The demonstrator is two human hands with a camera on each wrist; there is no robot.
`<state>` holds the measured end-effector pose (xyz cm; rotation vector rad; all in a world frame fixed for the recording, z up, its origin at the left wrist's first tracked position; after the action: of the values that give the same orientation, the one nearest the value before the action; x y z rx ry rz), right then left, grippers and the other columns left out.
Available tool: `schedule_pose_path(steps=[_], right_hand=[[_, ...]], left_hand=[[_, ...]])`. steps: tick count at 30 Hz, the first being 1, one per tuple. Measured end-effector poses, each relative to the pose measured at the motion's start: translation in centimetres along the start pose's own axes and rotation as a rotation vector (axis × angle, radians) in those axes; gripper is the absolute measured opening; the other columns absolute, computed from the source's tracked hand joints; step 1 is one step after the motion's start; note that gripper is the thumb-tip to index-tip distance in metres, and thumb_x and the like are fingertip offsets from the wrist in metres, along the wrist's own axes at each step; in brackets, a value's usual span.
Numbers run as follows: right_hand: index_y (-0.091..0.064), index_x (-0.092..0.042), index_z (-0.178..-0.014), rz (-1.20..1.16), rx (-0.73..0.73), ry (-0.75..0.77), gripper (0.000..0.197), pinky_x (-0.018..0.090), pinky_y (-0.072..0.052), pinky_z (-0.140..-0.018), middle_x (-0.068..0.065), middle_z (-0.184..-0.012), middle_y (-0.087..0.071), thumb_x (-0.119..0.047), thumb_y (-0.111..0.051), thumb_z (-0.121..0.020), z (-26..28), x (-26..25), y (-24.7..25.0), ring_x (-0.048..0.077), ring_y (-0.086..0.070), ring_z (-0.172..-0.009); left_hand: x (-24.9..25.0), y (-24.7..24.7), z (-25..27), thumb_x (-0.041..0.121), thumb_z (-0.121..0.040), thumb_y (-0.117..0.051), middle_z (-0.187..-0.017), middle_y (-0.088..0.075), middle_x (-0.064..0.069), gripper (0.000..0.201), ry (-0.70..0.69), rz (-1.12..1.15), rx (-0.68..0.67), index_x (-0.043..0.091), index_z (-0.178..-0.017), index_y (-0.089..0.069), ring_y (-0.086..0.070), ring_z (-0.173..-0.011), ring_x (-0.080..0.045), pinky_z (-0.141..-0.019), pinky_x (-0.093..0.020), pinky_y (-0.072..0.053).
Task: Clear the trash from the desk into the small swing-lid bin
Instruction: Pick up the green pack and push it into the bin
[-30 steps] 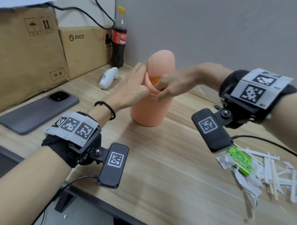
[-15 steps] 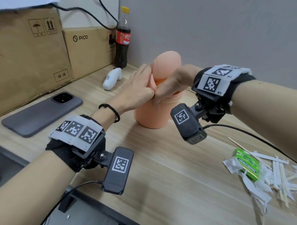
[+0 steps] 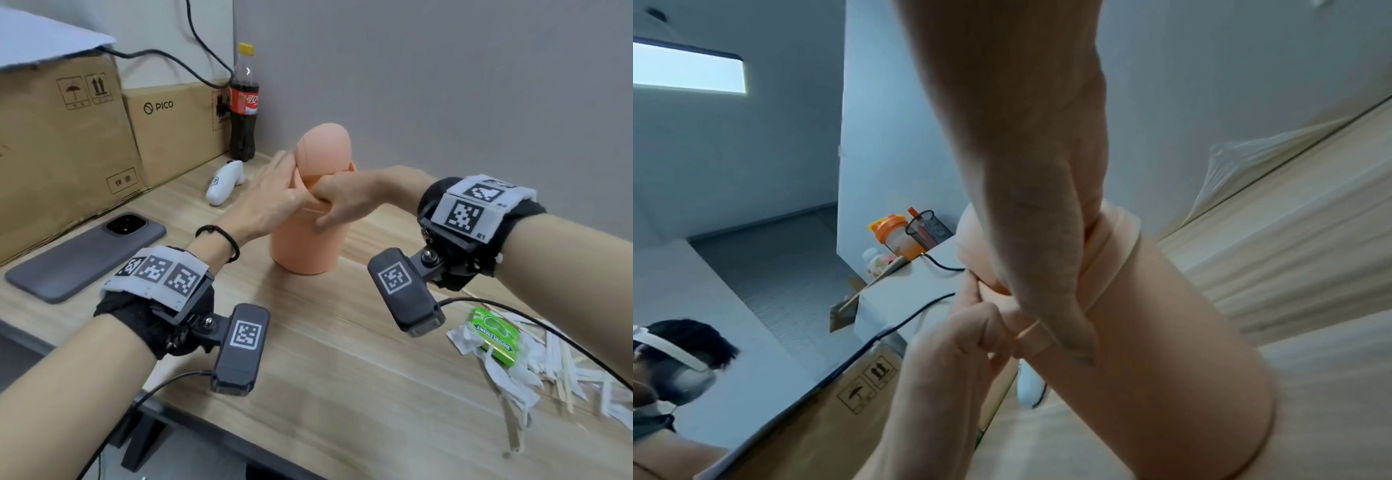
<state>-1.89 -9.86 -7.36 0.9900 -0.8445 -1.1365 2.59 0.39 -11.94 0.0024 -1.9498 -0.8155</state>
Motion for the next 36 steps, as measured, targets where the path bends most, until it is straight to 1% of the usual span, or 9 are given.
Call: schedule_pose_path(steps=[2, 5, 7, 11, 16, 20, 25, 30, 36], right_hand=[[-0.057, -0.016, -0.099, -0.099, 0.080, 0.045, 0.011, 0.026, -0.041, -0.068, -0.006, -0.086, -0.058, -0.025, -0.058, -0.092, 1.7, 0.9, 0.1, 0.017, -0.054, -0.085], [-0.056, -0.017, -0.130, -0.314, 0.164, 0.043, 0.035, 0.027, -0.044, -0.100, -0.004, -0.127, -0.061, -0.021, -0.056, -0.095, 5.5, 2.8, 0.7, 0.011, -0.056, -0.116], [-0.051, -0.015, -0.137, -0.406, 0.211, 0.006, 0.040, 0.025, -0.041, -0.107, 0.000, -0.138, -0.055, -0.019, -0.055, -0.097, 8.4, 4.7, 0.3, 0.011, -0.053, -0.125], [-0.057, -0.014, -0.130, -0.486, 0.228, -0.138, 0.032, 0.015, -0.044, -0.093, -0.001, -0.125, -0.062, -0.015, -0.054, -0.098, 13.9, 9.8, -3.2, 0.011, -0.058, -0.114], [-0.058, -0.015, -0.127, -0.542, 0.160, -0.350, 0.030, 0.037, -0.042, -0.108, 0.006, -0.129, -0.062, -0.014, -0.055, -0.097, 18.5, 14.7, -10.8, 0.019, -0.057, -0.120], [-0.049, -0.014, -0.137, -0.566, 0.156, -0.446, 0.044, 0.026, -0.039, -0.100, 0.008, -0.143, -0.050, -0.024, -0.059, -0.096, 21.0, 15.5, -15.2, 0.014, -0.049, -0.122], [-0.037, -0.019, -0.145, -0.503, 0.080, -0.536, 0.070, 0.030, -0.036, -0.106, 0.003, -0.146, -0.045, -0.042, -0.067, -0.087, 21.5, 15.2, -18.2, 0.021, -0.047, -0.129], [-0.019, -0.016, -0.152, -0.471, 0.114, -0.572, 0.085, 0.025, -0.035, -0.093, 0.008, -0.146, -0.043, -0.038, -0.069, -0.087, 21.1, 14.9, -19.5, 0.026, -0.046, -0.128], [-0.018, -0.020, -0.152, -0.462, 0.120, -0.602, 0.091, 0.034, -0.037, -0.104, 0.009, -0.149, -0.039, -0.041, -0.072, -0.082, 21.5, 15.8, -18.5, 0.027, -0.044, -0.131]], left_hand=[[0.0, -0.3, 0.1, 0.043, -0.072, -0.048, -0.103, -0.044, -0.004, 0.043, -0.023, -0.067, 0.054, 0.012, -0.101, -0.046, -0.045, -0.098, -0.025, -0.086, -0.045, -0.044], [-0.1, -0.6, 0.2, 0.034, -0.075, -0.042, -0.101, -0.042, -0.006, 0.030, -0.031, -0.104, 0.178, 0.009, -0.090, -0.043, -0.042, -0.096, -0.027, -0.084, -0.043, -0.039], [0.3, -1.2, 0.5, 0.031, -0.071, -0.044, -0.109, -0.039, -0.004, 0.030, -0.025, -0.042, 0.219, 0.011, -0.093, -0.042, -0.041, -0.101, -0.024, -0.086, -0.037, -0.037], [1.1, -2.0, 1.1, 0.034, -0.068, -0.051, -0.129, -0.030, -0.004, 0.048, 0.010, 0.060, 0.253, 0.015, -0.110, -0.040, -0.035, -0.111, -0.013, -0.095, -0.031, -0.035], [1.7, -3.1, 1.1, 0.063, -0.078, -0.066, -0.141, -0.026, -0.002, 0.081, 0.059, -0.029, 0.311, 0.011, -0.133, -0.038, -0.035, -0.128, -0.015, -0.108, -0.036, -0.033], [2.7, -3.8, 1.0, 0.058, -0.085, -0.061, -0.141, -0.029, -0.005, 0.071, 0.072, -0.074, 0.387, 0.007, -0.130, -0.042, -0.040, -0.125, -0.018, -0.102, -0.031, -0.034], [2.9, -4.3, 0.9, 0.038, -0.090, -0.060, -0.141, -0.031, -0.006, 0.053, 0.058, -0.113, 0.403, 0.007, -0.129, -0.043, -0.043, -0.123, -0.021, -0.097, -0.027, -0.033], [2.8, -5.2, 0.6, 0.045, -0.091, -0.056, -0.144, -0.028, -0.006, 0.063, 0.035, -0.176, 0.327, 0.009, -0.138, -0.034, -0.036, -0.131, -0.025, -0.105, -0.037, -0.032], [2.0, -5.8, 0.0, 0.052, -0.086, -0.057, -0.141, -0.030, -0.007, 0.071, -0.017, -0.115, 0.271, 0.013, -0.140, -0.033, -0.034, -0.131, -0.027, -0.108, -0.041, -0.032]])
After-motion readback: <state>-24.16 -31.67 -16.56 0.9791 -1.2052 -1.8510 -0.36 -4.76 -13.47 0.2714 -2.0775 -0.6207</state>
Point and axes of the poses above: each hand's wrist, its own z-axis away from the middle knuckle, its own y-axis out of the back of the hand, x = y × z, the point moved 4 cm from there along -z, towards the middle knuckle
